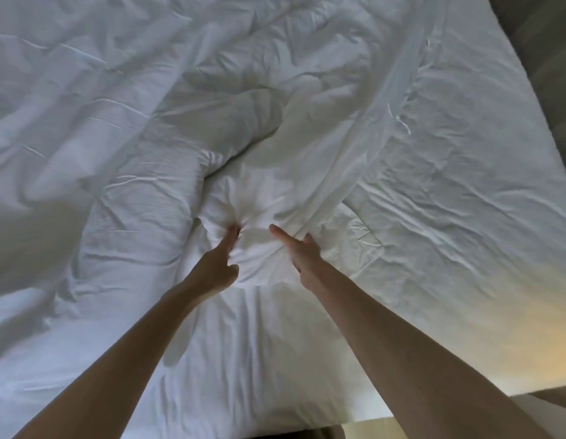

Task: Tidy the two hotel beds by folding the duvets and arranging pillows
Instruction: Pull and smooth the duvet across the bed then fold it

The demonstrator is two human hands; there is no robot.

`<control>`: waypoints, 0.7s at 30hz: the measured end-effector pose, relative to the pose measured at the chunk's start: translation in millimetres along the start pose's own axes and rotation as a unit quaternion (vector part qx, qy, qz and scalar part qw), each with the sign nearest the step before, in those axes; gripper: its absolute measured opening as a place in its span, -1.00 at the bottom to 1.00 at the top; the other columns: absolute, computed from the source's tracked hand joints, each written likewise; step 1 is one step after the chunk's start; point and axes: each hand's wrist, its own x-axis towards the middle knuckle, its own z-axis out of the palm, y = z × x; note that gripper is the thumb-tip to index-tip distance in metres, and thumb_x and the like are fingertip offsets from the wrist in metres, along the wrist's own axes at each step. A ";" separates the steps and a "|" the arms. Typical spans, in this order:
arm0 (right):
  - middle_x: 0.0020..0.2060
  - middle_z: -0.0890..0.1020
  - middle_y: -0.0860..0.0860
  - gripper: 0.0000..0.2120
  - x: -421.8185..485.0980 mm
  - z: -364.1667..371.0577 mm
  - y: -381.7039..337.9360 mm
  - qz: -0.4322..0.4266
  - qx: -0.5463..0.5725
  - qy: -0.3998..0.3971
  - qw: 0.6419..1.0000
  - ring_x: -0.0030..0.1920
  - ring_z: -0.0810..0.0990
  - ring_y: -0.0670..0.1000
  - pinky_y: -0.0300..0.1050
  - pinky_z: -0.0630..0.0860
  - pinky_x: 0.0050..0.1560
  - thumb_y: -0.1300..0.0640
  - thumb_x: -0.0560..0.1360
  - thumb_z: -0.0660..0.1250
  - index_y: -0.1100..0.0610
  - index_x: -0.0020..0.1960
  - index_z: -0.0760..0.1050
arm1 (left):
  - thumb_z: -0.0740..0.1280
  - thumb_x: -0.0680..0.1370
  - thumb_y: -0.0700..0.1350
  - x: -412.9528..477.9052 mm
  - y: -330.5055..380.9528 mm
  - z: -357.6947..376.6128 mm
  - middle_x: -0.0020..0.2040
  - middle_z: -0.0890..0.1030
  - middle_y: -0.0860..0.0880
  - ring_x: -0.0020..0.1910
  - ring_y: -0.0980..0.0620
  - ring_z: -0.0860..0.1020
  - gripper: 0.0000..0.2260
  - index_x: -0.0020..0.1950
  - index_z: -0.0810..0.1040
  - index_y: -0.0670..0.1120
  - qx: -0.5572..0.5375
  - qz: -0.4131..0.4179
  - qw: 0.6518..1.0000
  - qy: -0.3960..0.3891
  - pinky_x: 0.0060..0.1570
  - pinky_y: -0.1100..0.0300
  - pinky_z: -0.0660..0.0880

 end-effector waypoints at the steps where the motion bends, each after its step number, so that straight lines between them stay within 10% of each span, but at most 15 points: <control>1: 0.26 0.46 -0.03 -0.02 -4.2 6.2 -3.3 -0.009 -0.028 0.007 1.000 0.26 0.45 0.07 0.07 0.42 0.32 -0.40 0.00 0.56 -0.03 0.32 0.44 | 0.19 0.42 -0.32 0.8 -4.3 1.7 0.48 0.22 0.22 0.46 0.11 0.29 -0.19 0.57 -0.02 0.17 -0.019 0.002 1.000 0.000 0.22 0.31 0.29; 8: 0.10 0.60 0.11 -0.67 -33.8 11.6 -10.2 -0.142 -0.004 0.073 0.987 0.16 0.55 0.14 0.01 0.47 0.22 0.14 0.53 0.33 0.22 0.26 0.46 | 0.23 0.59 -0.23 -31.3 7.0 -10.9 0.56 0.11 0.14 0.50 0.10 0.21 -0.29 0.59 -0.13 0.07 0.148 0.097 0.984 0.014 0.40 0.15 0.28; 14: 0.16 0.52 -0.04 -0.59 -91.9 -31.7 -45.1 -0.286 -0.023 0.102 0.953 0.20 0.51 0.11 0.03 0.43 0.25 0.23 0.56 0.20 0.11 0.40 0.30 | 0.43 0.47 -0.11 -75.7 42.6 -0.6 0.59 -0.14 0.05 0.57 -0.01 -0.07 -0.07 0.58 -0.19 0.07 0.266 0.241 0.922 0.145 0.47 -0.07 0.18; 21: 0.12 0.54 0.03 -0.62 -167.7 -128.8 -86.8 -0.336 -0.008 0.161 0.928 0.16 0.53 0.13 0.10 0.47 0.22 0.22 0.56 0.25 0.13 0.36 0.33 | 0.53 0.33 0.17 -98.3 122.2 9.7 0.57 -0.16 -0.17 0.54 -0.27 -0.12 0.13 0.52 -0.33 0.23 0.313 0.171 0.918 0.174 0.46 -0.26 0.01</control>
